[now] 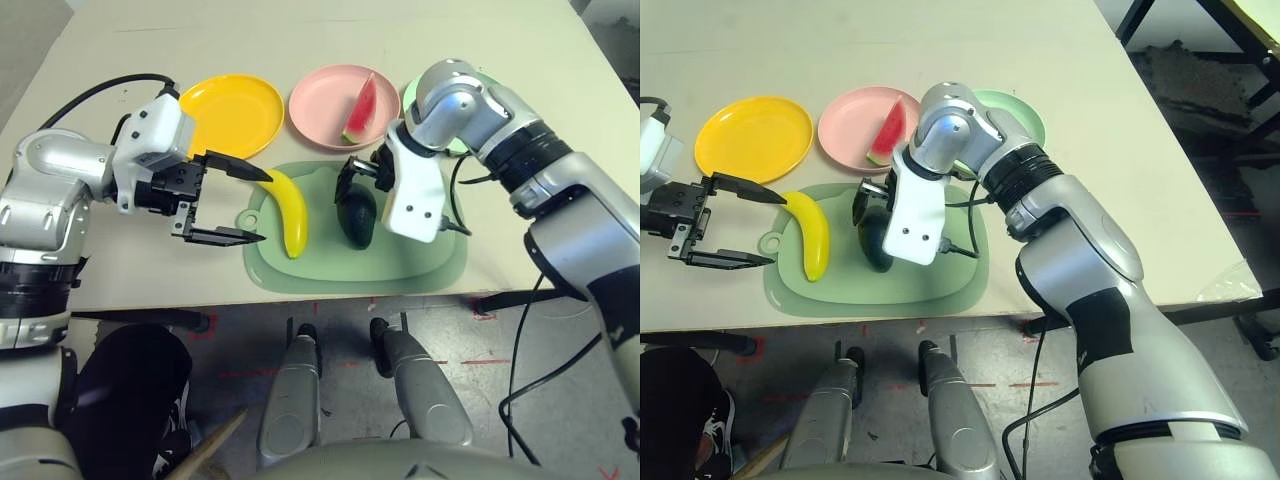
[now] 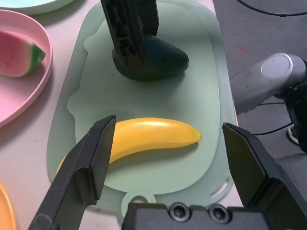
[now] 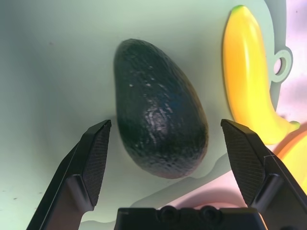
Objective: Place the fruits into color-matched plates.
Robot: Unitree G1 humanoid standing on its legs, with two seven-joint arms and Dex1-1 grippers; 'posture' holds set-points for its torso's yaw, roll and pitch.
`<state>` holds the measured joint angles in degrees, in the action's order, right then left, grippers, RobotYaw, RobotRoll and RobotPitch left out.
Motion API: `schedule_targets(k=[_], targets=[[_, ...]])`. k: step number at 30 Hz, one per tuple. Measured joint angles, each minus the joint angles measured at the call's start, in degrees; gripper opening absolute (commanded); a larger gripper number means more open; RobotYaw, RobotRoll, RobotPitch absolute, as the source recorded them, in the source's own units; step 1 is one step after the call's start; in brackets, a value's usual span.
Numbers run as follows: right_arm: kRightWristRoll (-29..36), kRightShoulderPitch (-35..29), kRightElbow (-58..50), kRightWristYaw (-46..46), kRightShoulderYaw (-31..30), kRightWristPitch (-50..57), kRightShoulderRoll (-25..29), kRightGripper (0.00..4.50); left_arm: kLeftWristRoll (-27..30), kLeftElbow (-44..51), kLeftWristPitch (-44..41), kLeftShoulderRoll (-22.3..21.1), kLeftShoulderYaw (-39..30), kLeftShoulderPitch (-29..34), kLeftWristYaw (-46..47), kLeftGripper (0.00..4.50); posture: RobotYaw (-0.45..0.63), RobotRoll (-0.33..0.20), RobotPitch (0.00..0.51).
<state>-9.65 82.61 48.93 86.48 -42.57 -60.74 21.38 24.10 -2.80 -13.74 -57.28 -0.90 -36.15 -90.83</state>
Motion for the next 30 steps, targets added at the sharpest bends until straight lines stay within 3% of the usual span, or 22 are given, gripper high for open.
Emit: schedule_targets(k=[14, 16, 19, 30], targets=[[-1.0, -1.0, -1.4, -0.3, 0.6, 2.4, 0.2, 4.47, 0.0, 0.4, 0.0, 0.0, 0.0, 0.1, 0.0, 4.50, -0.04, 0.000, 0.338], [-1.2, -1.4, -1.4, -0.2, 0.6, 2.6, 0.2, 4.08, 0.0, 0.3, 0.0, 0.0, 0.0, 0.0, 0.0, 4.50, -0.04, 0.000, 0.339], [-1.2, -1.7, -1.5, 0.0, 0.7, 3.0, 0.2, 3.13, 0.0, 0.3, 0.1, 0.1, 0.1, -0.1, 0.0, 4.50, -0.04, 0.000, 0.340], [-1.1, -1.7, -1.5, 1.1, 1.0, 4.0, 0.5, 3.10, -1.1, -1.1, 0.9, 0.1, 0.1, -1.1, 0.0, 4.50, -0.06, 0.000, 0.342]])
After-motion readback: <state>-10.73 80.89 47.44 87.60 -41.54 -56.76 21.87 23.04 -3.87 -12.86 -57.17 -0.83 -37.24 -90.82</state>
